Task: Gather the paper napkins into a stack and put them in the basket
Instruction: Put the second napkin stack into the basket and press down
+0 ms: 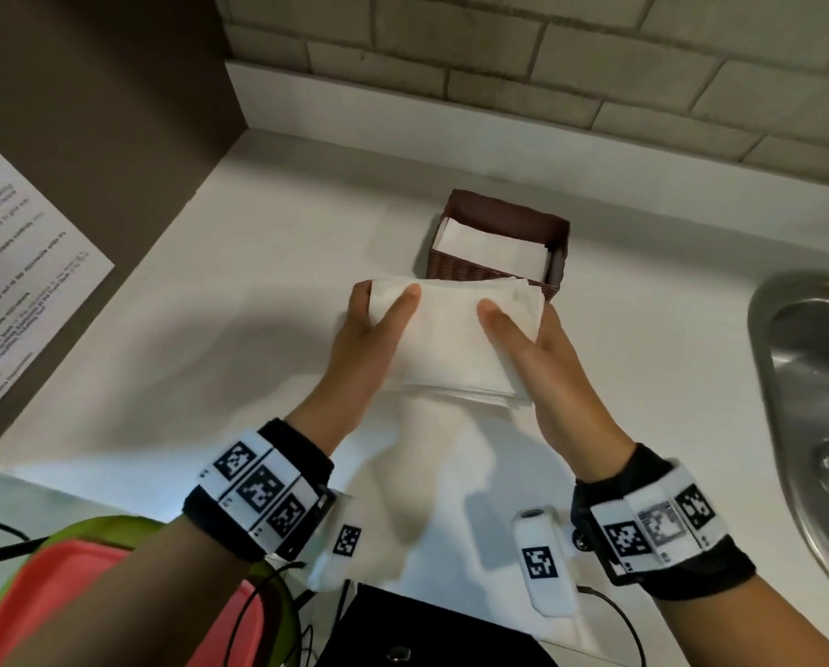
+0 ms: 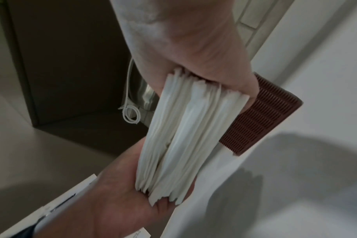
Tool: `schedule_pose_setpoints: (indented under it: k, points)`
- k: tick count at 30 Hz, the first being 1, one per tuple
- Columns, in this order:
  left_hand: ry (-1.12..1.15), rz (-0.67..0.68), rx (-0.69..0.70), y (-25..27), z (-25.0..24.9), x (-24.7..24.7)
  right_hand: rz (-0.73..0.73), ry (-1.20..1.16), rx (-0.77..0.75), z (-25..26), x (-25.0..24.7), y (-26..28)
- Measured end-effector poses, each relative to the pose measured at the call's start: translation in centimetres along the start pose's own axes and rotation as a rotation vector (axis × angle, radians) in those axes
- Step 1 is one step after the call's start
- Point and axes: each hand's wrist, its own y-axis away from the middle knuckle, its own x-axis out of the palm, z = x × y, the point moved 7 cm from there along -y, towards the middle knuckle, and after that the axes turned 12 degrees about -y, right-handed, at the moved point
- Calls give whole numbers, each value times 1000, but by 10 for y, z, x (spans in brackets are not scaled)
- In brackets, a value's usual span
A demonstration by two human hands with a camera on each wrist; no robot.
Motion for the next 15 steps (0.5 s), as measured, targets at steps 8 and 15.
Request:
schedule_pose_setpoints:
  k: [8, 15]
  points:
    - [-174, -137, 87, -7, -2, 21, -155, 436, -100, 3, -23, -7]
    - [-191, -127, 361, -46, -81, 36, -243, 388, -273, 59, -36, -49]
